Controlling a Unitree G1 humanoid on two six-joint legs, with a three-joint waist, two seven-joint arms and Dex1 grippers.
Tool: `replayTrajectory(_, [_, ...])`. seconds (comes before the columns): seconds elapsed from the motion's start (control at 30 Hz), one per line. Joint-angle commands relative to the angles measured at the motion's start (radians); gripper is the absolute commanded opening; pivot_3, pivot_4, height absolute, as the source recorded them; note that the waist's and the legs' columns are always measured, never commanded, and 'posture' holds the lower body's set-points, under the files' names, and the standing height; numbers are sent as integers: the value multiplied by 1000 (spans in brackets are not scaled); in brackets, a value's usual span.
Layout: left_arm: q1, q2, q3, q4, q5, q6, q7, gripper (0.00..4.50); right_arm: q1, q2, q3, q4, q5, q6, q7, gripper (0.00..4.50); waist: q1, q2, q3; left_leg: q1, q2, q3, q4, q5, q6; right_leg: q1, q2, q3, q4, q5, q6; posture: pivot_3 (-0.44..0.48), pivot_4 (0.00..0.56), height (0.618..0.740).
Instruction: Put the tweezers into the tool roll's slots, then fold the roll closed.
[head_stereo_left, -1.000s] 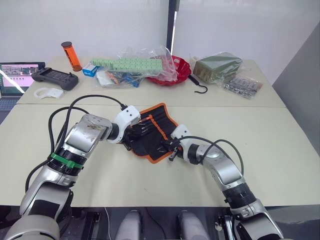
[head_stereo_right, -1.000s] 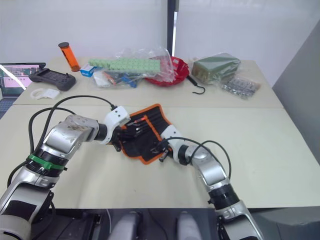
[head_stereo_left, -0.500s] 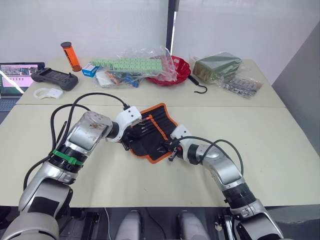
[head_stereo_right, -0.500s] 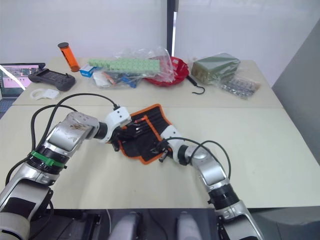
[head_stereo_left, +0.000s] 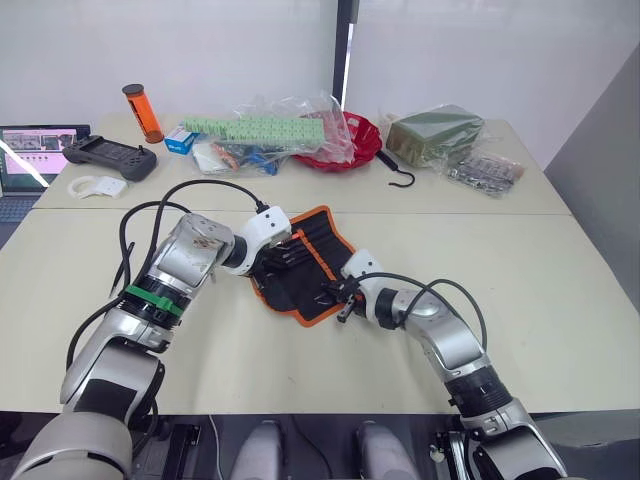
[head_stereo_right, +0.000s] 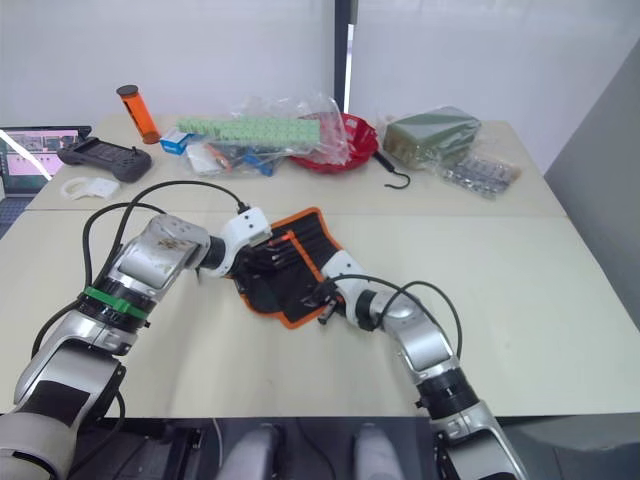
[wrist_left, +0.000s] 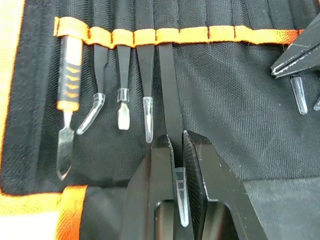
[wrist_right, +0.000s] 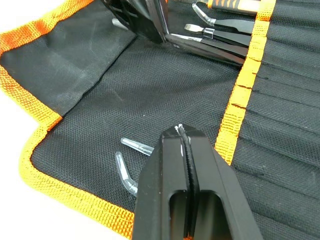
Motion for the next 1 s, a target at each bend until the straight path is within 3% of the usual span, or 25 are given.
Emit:
replayTrajectory(0.03, [-49,-36,2,32,28,-44,11,0,66,-21,54,70,-31,84,8,39,0,0,0,0,0,0,0,0,0,1,0,0,0,0,0,0,150,740])
replayTrajectory(0.43, [-113,-134,18,177,100,-201,24,0,100,-30,55,19,-25,114,1,39,2,0,0,0,-2,-1,0,0,0,1,-2,0,-1,-1,2,0,150,740])
replayTrajectory(0.73, [-115,-139,21,192,127,-207,10,0,109,-34,54,8,-22,123,-3,39,2,0,0,0,-3,-1,0,0,0,2,-2,0,-1,-2,3,0,150,740])
replayTrajectory(0.8, [-105,-109,38,130,110,-152,-15,846,104,-32,37,14,-15,119,-6,0,0,0,0,0,-3,-1,0,0,0,2,-2,0,-1,-2,3,0,150,740])
replayTrajectory(1.0, [-65,-25,86,-29,73,-39,-42,2797,108,-29,5,15,11,103,-7,0,-2,0,0,0,-3,-1,-1,0,0,2,-2,0,-1,-2,3,0,150,740])
